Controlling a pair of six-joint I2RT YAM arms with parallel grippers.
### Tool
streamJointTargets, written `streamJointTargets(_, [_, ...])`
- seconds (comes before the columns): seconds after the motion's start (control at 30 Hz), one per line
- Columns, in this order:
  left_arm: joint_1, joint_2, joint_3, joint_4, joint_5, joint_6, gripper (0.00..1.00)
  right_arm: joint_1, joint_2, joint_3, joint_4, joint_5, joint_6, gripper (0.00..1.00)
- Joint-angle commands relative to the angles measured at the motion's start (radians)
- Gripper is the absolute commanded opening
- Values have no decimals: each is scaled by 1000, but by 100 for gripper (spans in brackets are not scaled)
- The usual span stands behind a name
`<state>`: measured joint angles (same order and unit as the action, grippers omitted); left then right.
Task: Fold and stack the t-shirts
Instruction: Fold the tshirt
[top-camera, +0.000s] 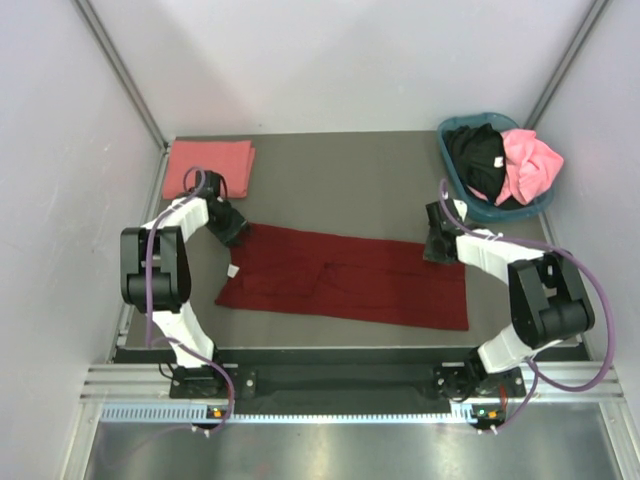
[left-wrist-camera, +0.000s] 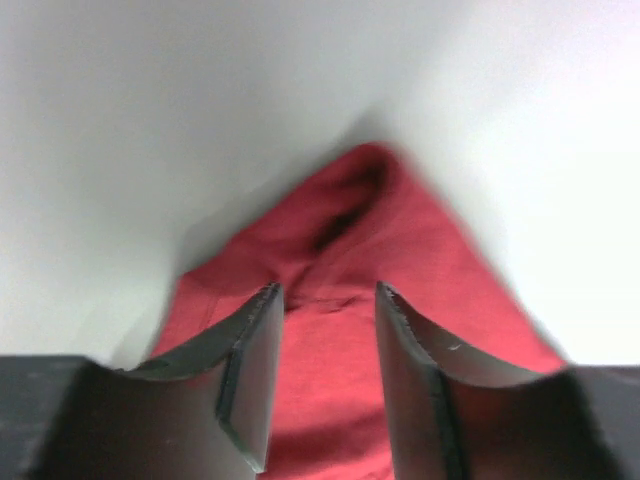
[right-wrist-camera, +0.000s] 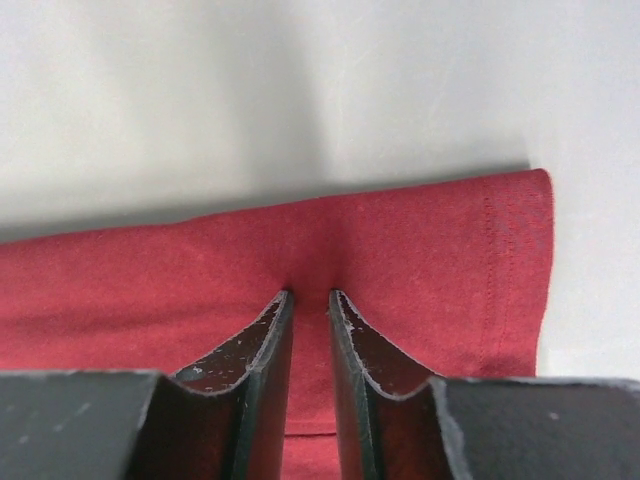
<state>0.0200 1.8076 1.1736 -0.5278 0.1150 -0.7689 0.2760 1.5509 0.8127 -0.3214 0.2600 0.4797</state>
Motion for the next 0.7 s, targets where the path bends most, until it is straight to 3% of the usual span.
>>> streamJointTargets(0.0, [0, 51, 144, 11, 98, 198, 48, -17, -57, 6, 30, -47, -6, 23])
streamJointTargets(0.23, [-17, 96, 161, -2, 68, 397, 46, -17, -66, 13, 35, -91, -12, 23])
streamJointTargets(0.47, [-42, 101, 193, -49, -35, 445, 44, -17, -42, 20, -2, -70, -9, 23])
streamJointTargets(0.6, [-42, 119, 184, -34, -57, 442, 34, -27, -12, 22, -24, -31, -9, 23])
streamJointTargets(0.67, [-42, 145, 192, -55, -92, 428, 33, -38, 5, 19, -28, -24, -12, 23])
